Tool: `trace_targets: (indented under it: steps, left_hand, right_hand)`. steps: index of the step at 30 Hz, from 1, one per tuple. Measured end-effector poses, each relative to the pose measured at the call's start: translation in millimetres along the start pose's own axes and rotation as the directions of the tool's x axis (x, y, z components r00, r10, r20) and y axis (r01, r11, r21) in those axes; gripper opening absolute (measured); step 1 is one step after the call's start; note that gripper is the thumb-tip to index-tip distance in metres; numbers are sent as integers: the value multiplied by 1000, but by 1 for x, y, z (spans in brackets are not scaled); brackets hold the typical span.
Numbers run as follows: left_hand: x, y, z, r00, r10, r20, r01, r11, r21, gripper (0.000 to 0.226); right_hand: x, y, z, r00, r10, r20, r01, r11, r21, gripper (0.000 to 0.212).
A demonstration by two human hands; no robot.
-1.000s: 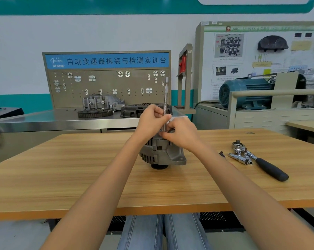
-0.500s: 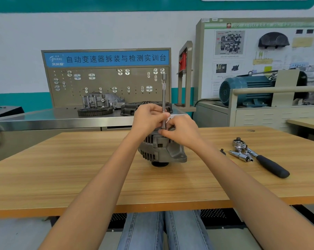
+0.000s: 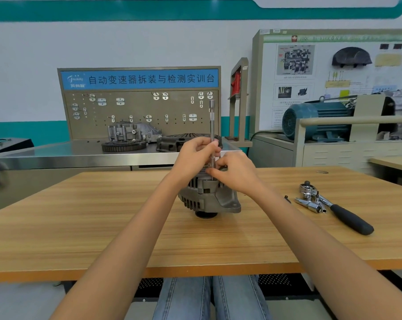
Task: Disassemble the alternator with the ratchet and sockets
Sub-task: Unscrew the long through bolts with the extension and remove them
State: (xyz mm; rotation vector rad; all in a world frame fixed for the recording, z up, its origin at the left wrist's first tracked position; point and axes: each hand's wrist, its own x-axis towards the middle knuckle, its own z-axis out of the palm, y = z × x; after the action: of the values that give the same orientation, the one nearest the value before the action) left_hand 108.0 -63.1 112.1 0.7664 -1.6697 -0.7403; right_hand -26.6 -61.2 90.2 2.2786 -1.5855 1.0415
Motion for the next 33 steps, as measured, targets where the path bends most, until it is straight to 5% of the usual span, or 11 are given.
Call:
trace_targets:
  steps: [6, 16, 33]
  left_hand:
    - [-1, -3, -4, 1000, 9, 17, -8, 998, -65, 16]
    - [0, 1, 5, 989, 19, -148, -10, 998, 60, 11]
    - [3, 5, 12, 970, 94, -224, -29, 960, 279, 17]
  right_hand:
    - [-1, 1, 1, 1000, -6, -6, 6, 1000, 16, 30]
    - [-1, -1, 1, 1000, 14, -7, -14, 1000, -7, 28]
    - [0, 0, 2, 1000, 24, 0, -24, 999, -29, 37]
